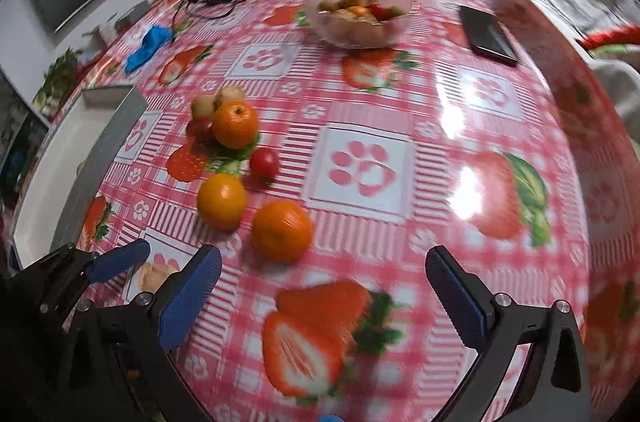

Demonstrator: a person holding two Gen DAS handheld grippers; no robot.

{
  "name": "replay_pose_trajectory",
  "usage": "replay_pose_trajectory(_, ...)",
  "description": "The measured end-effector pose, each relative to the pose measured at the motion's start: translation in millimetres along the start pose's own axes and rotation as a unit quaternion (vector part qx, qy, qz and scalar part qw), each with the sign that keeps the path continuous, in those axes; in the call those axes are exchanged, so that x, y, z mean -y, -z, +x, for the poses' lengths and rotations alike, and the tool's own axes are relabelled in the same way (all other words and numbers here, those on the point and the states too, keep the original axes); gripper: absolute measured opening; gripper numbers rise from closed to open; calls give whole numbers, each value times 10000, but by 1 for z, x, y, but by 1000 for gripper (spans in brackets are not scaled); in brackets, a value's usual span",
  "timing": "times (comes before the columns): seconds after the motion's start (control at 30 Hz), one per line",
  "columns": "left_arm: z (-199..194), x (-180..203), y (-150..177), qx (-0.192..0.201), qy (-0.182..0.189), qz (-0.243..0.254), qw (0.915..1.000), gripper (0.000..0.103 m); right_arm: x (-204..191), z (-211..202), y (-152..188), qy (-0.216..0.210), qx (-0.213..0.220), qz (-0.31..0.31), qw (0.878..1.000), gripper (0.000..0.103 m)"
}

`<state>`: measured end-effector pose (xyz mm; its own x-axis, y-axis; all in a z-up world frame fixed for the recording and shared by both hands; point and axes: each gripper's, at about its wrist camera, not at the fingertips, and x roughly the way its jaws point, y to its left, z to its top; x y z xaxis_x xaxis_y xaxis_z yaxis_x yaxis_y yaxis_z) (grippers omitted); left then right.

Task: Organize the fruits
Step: 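Grasp the crumpled tan dried fruit with the left tool while the right tool grasps a tangerine, then lift and carry the dried fruit and tangerine over the white tray with both tools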

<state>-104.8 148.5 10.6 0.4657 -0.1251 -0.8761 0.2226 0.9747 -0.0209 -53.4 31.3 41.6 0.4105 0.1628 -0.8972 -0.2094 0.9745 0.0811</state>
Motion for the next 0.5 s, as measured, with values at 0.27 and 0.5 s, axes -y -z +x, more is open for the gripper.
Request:
replay_pose_trajectory(0.27, 1, 1, -3, 73, 62, -3, 10000, 41, -16, 25, -2, -64, -148, -271, 9995, 48)
replay_pose_trajectory(0.5, -14, -13, 1, 149, 320, -215, 9991, 33, -5, 17, 6, -290, -69, -28, 9996, 38)
